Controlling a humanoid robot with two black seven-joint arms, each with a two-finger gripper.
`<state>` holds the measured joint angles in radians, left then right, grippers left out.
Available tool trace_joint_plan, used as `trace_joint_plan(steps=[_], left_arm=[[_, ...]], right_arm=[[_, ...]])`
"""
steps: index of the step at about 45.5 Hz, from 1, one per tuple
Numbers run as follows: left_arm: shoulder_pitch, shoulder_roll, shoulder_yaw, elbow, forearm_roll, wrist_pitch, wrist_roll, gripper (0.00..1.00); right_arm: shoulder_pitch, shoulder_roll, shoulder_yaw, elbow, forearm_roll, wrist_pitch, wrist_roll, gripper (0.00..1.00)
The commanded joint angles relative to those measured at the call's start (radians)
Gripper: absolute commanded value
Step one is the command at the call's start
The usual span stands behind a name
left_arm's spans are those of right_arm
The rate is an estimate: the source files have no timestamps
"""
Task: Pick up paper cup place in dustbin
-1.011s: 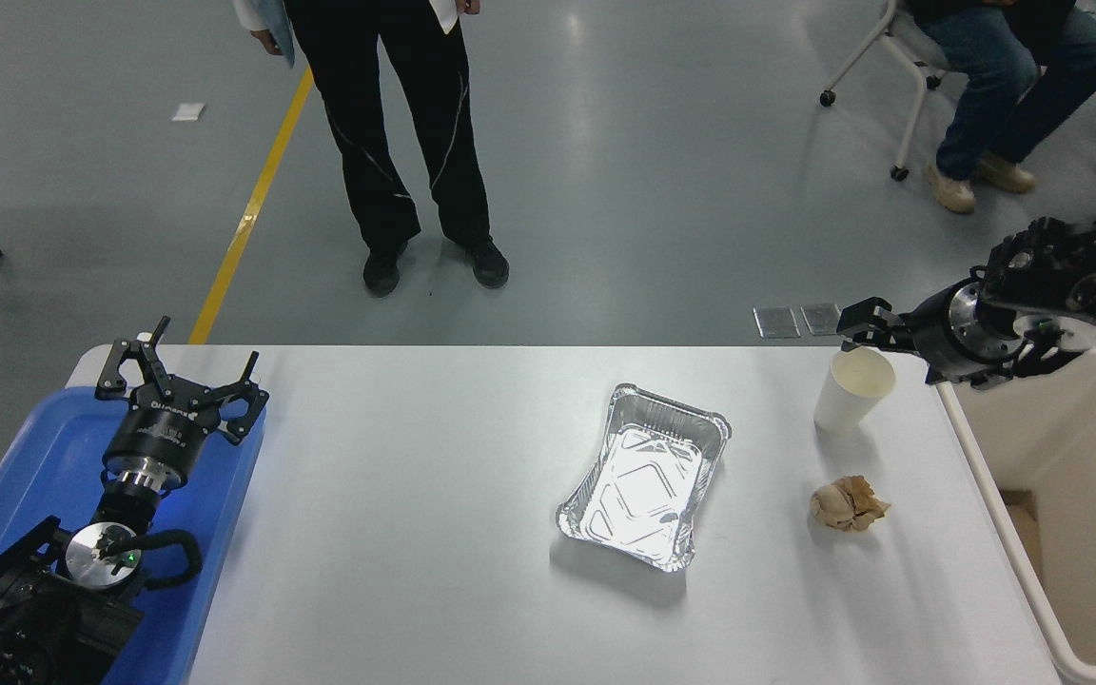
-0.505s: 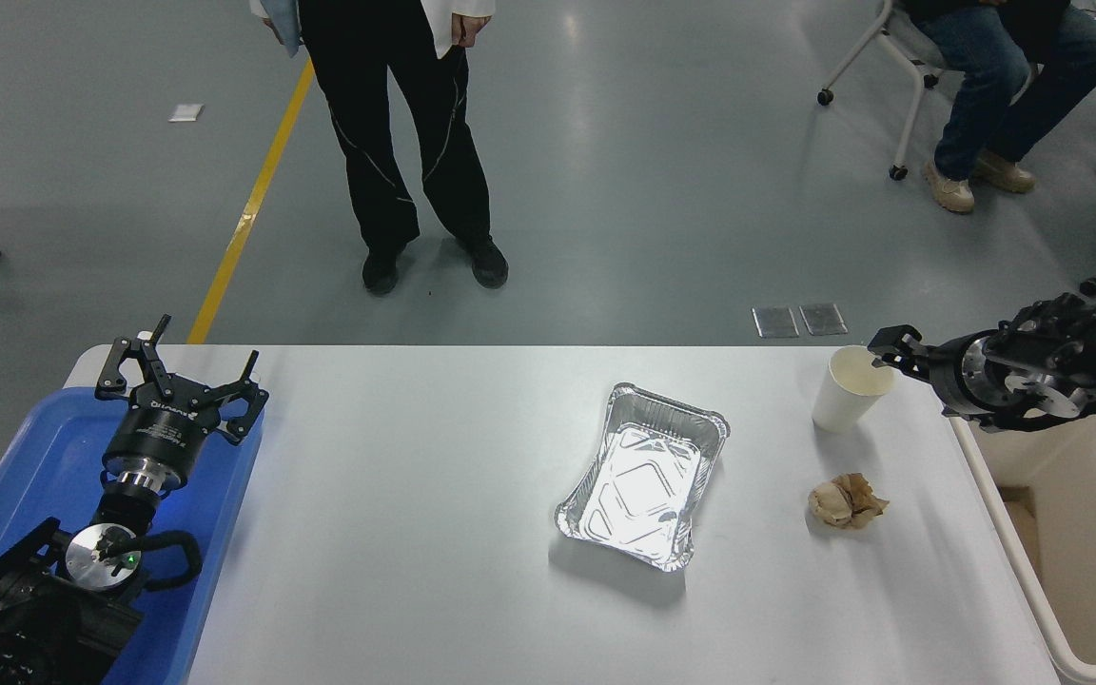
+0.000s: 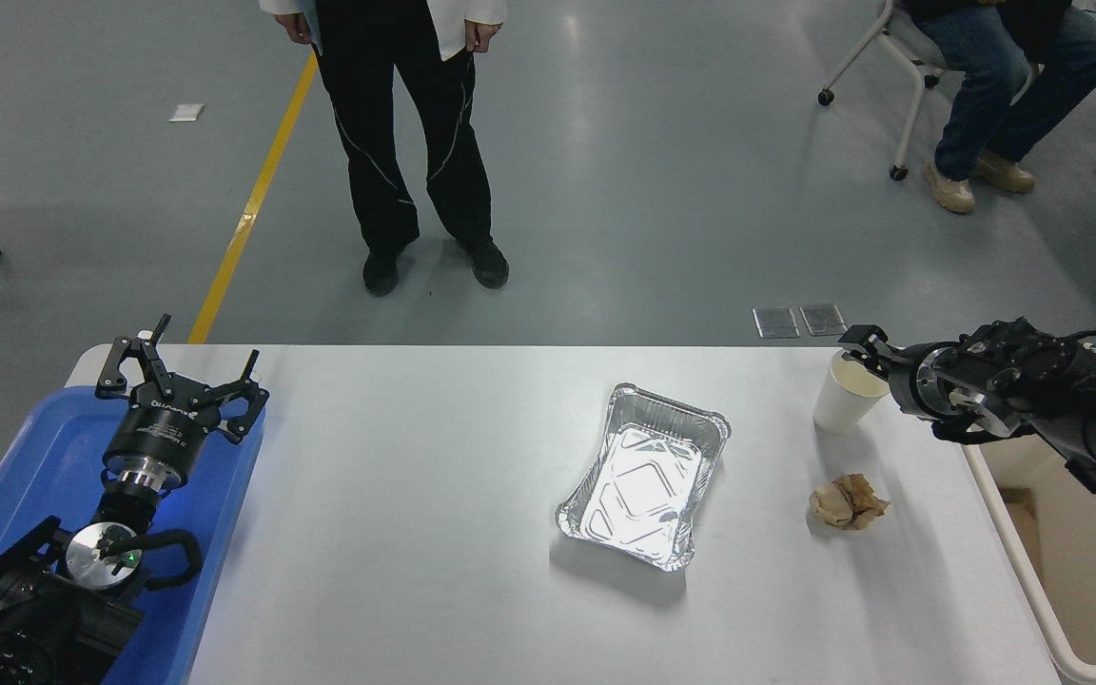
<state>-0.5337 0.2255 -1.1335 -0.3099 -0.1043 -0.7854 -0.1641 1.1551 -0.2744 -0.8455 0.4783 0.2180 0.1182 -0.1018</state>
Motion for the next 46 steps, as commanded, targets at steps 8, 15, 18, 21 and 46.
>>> trace_joint_plan(steps=[8, 15, 18, 21, 46], left_arm=[[0.000, 0.000, 0.000, 0.000, 0.000, 0.000, 0.000, 0.99], [0.000, 0.000, 0.000, 0.000, 0.000, 0.000, 0.000, 0.99], [0.000, 0.000, 0.000, 0.000, 0.000, 0.000, 0.000, 0.99], [0.000, 0.000, 0.000, 0.000, 0.000, 0.000, 0.000, 0.99], [0.000, 0.000, 0.000, 0.000, 0.000, 0.000, 0.002, 0.99]], right_arm=[[-0.040, 0.009, 0.006, -0.024, -0.002, -0.031, -0.006, 0.63], [-0.052, 0.006, 0.014, -0.015, 0.001, -0.029, -0.006, 0.19], [-0.052, 0.004, 0.014, -0.010, 0.003, -0.025, -0.006, 0.04], [-0.052, 0.004, 0.014, -0.009, 0.007, -0.023, -0.006, 0.00], [0.054, -0.068, -0.009, 0.177, 0.024, -0.019, -0.010, 0.00]])
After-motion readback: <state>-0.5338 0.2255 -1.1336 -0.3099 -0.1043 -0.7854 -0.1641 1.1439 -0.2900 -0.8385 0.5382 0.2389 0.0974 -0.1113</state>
